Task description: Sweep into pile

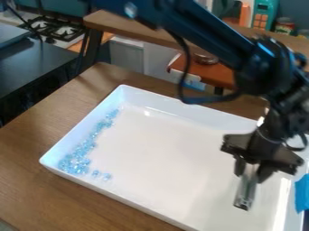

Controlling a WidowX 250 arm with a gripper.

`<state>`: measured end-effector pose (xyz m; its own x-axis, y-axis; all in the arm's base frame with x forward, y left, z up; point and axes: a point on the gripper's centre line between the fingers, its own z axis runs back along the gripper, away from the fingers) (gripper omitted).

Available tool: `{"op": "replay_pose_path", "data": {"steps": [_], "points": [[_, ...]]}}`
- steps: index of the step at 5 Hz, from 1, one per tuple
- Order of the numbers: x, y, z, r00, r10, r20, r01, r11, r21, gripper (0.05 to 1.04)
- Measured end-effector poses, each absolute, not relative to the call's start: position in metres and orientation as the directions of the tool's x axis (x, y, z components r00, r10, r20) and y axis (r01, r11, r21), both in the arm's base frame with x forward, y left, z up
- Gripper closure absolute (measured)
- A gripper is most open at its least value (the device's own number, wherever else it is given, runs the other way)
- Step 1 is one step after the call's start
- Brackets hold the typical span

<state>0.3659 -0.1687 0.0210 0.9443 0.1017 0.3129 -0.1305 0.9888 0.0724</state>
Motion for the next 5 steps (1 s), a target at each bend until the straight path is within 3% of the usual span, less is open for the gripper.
{"op": "replay_pose_path", "data": {"steps": [1,2,3,5], "points": [[0.373,-0.186,0.001,0.942,0.093,0.323,-0.135,0.984,0.113,0.640],[0.379,-0.187,-0.008,0.931,0.086,0.354,-0.140,0.981,0.131,0.328],[0.379,-0.187,-0.009,0.937,0.100,0.336,-0.141,0.985,0.099,0.087],[0.376,-0.153,0.081,0.940,0.180,0.290,-0.153,0.982,-0.114,0.083]]}}
